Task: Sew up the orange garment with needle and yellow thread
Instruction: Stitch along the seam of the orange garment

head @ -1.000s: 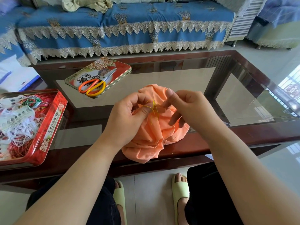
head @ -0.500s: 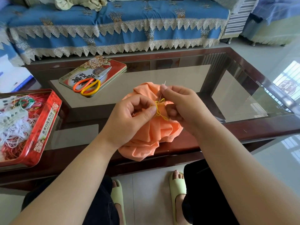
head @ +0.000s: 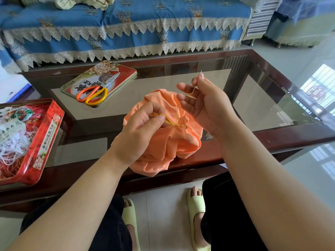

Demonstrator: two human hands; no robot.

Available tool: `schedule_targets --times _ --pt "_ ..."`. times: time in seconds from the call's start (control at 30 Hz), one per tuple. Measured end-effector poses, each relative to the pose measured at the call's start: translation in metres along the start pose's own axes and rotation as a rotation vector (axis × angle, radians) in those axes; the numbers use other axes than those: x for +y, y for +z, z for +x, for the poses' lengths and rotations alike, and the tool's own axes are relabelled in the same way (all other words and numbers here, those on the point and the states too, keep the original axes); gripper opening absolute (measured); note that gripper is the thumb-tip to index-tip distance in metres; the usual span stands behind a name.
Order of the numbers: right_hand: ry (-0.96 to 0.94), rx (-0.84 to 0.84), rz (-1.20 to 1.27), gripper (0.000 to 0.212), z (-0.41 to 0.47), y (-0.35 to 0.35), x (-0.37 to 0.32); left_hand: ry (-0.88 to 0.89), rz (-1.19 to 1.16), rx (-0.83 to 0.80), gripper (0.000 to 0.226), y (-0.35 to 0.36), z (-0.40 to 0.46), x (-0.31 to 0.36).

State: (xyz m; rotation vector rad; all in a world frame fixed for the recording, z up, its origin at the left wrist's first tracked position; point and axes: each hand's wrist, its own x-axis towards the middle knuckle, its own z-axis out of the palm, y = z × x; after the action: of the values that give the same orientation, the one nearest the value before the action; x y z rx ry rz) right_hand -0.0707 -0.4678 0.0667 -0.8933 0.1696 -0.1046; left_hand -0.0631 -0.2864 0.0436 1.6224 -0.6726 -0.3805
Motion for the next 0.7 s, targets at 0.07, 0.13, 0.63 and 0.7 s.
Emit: schedule_targets --times 0.07,0.13,0.63,0.7 --pt "-0.016 -0.007 0.037 0.034 0.002 -0.002 -0.001 -0.010 -0.004 -0.006 0.015 0.000 0.000 0.000" --pt "-0.037 -0.009 0.059 0.035 0.004 -0.005 -0.002 -0.014 0.011 -0.007 0.016 0.000 0.000 0.000" --pt "-0.122 -0.050 0.104 0.037 0.008 -0.012 -0.006 -0.054 0.089 -0.010 0.034 0.007 -0.001 0.002" --pt "-0.142 -0.072 0.146 0.037 0.008 -0.012 -0.008 -0.123 0.130 -0.031 0.038 0.008 0.001 0.002"
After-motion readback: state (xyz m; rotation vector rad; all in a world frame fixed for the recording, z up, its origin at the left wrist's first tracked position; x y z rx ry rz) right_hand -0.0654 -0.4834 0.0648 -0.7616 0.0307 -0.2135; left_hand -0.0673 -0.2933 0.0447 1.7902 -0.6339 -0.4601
